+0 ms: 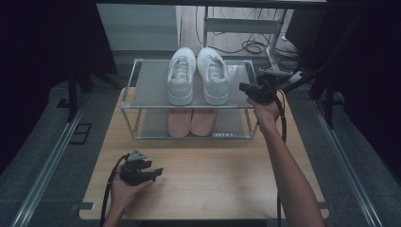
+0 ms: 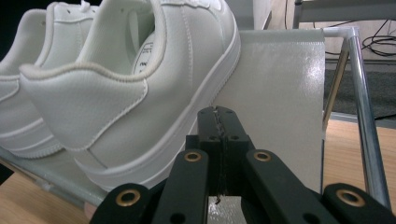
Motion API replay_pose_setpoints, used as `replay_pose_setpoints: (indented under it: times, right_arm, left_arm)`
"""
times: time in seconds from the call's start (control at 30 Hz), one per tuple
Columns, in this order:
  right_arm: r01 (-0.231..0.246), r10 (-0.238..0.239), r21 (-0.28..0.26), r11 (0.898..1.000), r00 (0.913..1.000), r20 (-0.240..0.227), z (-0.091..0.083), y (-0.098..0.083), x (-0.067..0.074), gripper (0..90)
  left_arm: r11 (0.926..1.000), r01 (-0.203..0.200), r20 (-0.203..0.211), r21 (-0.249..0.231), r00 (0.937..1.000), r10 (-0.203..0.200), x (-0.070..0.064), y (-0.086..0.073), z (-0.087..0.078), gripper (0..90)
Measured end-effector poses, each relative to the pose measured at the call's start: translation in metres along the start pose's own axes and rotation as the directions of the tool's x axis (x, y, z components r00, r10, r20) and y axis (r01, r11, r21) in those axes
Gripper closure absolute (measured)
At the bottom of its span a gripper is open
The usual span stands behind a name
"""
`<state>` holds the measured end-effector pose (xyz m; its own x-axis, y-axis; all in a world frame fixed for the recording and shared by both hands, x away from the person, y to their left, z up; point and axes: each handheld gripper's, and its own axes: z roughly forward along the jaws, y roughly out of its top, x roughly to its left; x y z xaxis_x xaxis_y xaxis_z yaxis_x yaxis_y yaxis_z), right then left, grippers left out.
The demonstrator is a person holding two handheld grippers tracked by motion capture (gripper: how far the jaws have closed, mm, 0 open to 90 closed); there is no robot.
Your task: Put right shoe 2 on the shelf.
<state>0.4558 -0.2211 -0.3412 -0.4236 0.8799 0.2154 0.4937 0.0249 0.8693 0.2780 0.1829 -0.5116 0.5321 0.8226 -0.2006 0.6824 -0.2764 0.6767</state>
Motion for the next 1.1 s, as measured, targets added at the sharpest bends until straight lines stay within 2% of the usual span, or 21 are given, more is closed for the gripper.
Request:
replay_pose_setpoints:
  times: [0.63,0.73,0.8,0.93,1.0,1.1]
  right_arm:
    - [0.046,-0.045,0.051,0.998,0.9988,-0.02,0.017,-0.016,0.014,89.7]
    - [0.057,-0.055,0.058,0.997,0.9977,-0.041,0.021,-0.017,0.02,89.8]
    - [0.063,-0.061,0.052,0.997,0.9977,-0.031,0.022,-0.018,0.023,89.8]
    - [0.042,-0.041,0.047,0.998,0.9986,-0.033,0.022,-0.018,0.024,89.8]
    - [0.024,-0.021,0.046,0.999,0.9981,-0.059,0.024,-0.019,0.026,89.8]
    - [0.036,-0.033,0.046,0.998,0.9976,-0.061,0.025,-0.019,0.031,89.9]
  left_arm:
    - [1.0,-0.003,0.005,0.006,1.0,0.003,-0.001,0.0,0.001,41.3]
    - [1.0,-0.002,0.004,0.004,1.0,0.002,-0.001,0.0,0.0,41.2]
    - [1.0,-0.002,0.004,0.005,1.0,0.002,-0.001,0.0,0.0,41.2]
    - [0.9999,-0.004,0.005,0.01,1.0,0.004,-0.001,0.0,0.002,41.3]
    - [0.9999,-0.007,0.009,0.013,0.9999,0.007,-0.002,0.0,0.003,41.2]
    - [0.9998,-0.009,0.008,0.015,0.9999,0.009,-0.002,0.0,0.002,41.2]
